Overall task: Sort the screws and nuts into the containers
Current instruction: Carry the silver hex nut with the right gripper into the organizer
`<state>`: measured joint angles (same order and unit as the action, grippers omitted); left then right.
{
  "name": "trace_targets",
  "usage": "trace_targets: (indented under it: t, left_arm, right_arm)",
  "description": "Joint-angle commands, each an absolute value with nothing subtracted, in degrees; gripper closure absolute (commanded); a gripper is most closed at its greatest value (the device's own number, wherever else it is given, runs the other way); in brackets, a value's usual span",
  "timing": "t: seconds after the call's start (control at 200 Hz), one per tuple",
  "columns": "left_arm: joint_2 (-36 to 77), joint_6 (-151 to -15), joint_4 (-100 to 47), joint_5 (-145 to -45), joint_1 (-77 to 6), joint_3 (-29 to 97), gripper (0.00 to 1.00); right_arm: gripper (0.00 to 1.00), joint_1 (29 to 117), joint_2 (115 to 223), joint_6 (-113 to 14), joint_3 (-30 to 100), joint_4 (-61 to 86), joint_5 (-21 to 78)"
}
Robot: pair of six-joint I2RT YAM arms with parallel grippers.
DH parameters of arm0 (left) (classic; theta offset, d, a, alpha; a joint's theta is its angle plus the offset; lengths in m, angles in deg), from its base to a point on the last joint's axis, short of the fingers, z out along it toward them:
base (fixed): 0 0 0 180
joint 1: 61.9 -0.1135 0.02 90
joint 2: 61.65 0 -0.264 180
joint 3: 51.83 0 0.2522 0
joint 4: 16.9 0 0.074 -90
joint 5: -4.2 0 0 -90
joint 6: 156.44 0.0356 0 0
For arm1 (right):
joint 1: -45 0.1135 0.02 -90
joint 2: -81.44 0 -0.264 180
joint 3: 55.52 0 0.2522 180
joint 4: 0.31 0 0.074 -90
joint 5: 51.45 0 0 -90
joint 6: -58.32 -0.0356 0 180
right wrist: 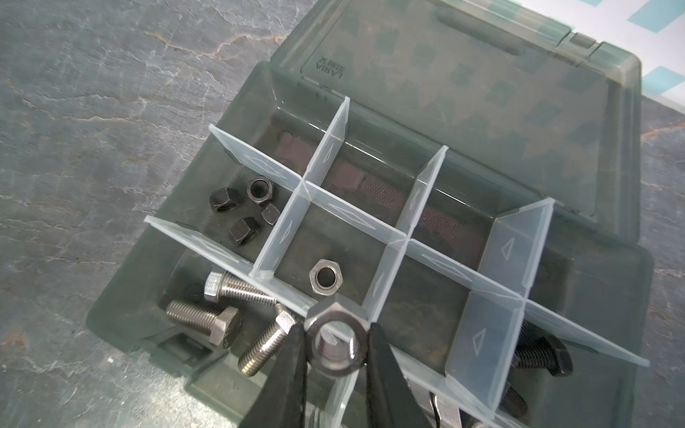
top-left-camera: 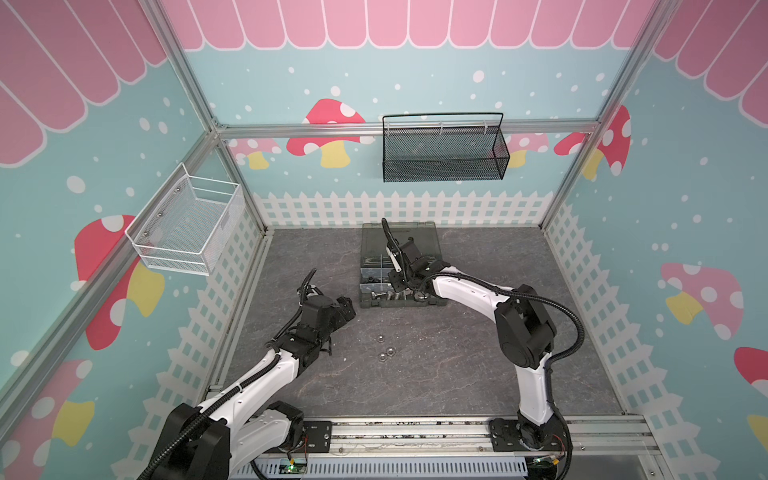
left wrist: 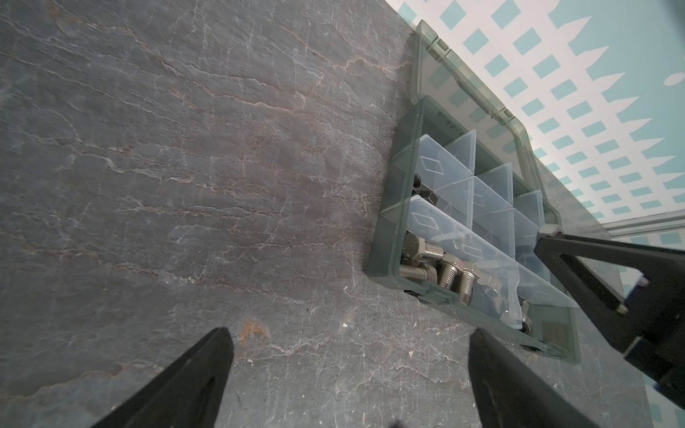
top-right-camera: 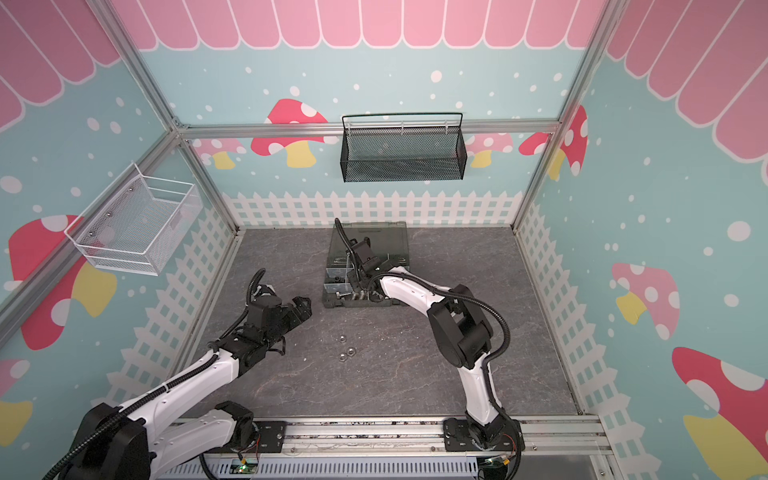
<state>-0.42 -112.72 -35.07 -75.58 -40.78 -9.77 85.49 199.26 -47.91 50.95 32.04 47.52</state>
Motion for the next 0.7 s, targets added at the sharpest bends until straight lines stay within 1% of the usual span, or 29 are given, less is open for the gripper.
trace_targets:
  t: [0.0,0.21,0.385,0.63,0.695]
  left_arm:
    - [-1.03,-113.55,-34.85,-75.79,-41.11,-9.61,0.00]
    - [-1.18,-113.28,-35.14,-75.78,-41.16,-9.30,0.00]
    - [-1.59,-113.02,-35.92,-75.77,-41.25,-9.18,0.00]
    - [-1.66,-113.02,-35.86,-75.78,-41.41,-9.16,0.00]
    - [-1.59,-113.02,-35.89,-75.84,-41.43,-9.10,0.00]
  right_arm:
    - [0.92,85.30,201.66,-46.29,54.04,32.67,47.36]
    - [0.89,85.17,206.59,-45.70,58.29,33.83,47.86]
    - [0.84,85.08,209.03,-45.39,60.62,35.13,48.21]
    - [0.70,84.99,209.90,-45.39,60.90,35.51,48.32]
    - [0.67,84.92,210.08,-45.47,60.90,35.72,48.30]
